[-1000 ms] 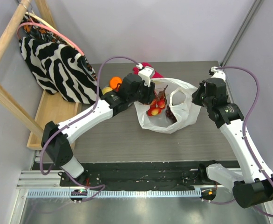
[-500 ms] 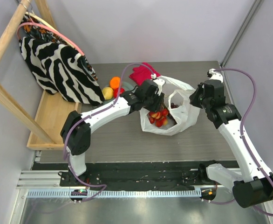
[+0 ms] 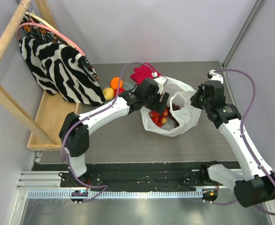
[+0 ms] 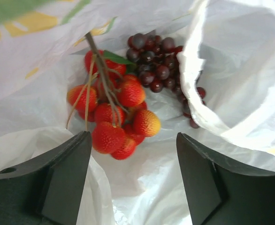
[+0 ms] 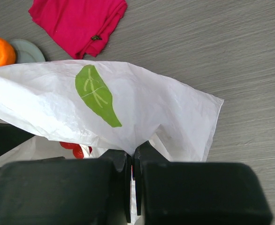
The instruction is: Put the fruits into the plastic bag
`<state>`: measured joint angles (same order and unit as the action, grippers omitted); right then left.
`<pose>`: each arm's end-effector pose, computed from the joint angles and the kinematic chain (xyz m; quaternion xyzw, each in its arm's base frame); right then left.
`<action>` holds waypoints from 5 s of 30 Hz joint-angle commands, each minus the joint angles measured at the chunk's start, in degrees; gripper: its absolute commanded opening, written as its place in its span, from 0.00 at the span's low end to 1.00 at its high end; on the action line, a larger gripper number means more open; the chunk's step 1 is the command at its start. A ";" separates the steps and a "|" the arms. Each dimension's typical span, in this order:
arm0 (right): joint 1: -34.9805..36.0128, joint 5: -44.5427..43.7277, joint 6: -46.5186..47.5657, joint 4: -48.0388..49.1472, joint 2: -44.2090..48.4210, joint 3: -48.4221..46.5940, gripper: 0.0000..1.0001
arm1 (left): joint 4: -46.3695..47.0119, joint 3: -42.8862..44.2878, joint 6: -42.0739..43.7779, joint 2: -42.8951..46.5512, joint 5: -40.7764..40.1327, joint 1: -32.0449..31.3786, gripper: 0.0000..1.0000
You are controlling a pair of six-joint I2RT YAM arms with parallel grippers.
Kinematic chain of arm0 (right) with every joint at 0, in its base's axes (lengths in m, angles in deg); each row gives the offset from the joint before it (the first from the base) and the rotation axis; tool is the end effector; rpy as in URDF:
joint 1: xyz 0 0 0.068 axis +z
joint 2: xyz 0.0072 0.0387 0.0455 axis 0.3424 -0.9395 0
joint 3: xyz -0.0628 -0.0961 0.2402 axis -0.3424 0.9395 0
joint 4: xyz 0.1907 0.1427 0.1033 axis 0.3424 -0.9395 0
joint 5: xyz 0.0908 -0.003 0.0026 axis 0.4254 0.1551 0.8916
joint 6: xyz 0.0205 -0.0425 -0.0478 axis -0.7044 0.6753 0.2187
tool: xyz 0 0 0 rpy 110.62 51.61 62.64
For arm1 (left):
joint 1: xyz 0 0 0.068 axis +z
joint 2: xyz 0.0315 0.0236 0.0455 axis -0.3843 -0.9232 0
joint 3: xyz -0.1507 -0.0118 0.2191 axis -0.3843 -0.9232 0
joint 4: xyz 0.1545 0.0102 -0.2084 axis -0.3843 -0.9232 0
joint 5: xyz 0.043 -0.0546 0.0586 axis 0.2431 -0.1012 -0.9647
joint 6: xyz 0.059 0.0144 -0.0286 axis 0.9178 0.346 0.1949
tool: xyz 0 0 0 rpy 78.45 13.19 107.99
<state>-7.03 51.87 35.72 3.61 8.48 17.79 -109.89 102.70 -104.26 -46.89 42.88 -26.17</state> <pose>0.2380 0.0460 0.3342 0.1285 0.8658 0.0881 0.4756 0.2880 -0.3296 0.2793 0.2468 0.8675 -0.2398 0.3593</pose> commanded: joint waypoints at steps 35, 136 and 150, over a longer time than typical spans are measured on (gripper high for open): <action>-0.07 -3.93 -0.32 1.04 -1.82 -2.65 0.01 | -4.28 1.36 -11.33 24.99 0.27 23.11 0.83; -0.07 0.20 -3.04 7.81 -13.08 -3.88 0.01 | -0.45 -0.99 -13.18 -6.14 6.65 30.14 0.30; -0.07 -1.46 -1.72 6.32 -6.49 -1.33 0.01 | 6.58 -9.79 -15.37 5.11 12.10 26.80 0.28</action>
<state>-7.03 52.39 33.51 9.16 -2.66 16.26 -108.23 94.48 -118.38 -46.55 52.41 2.04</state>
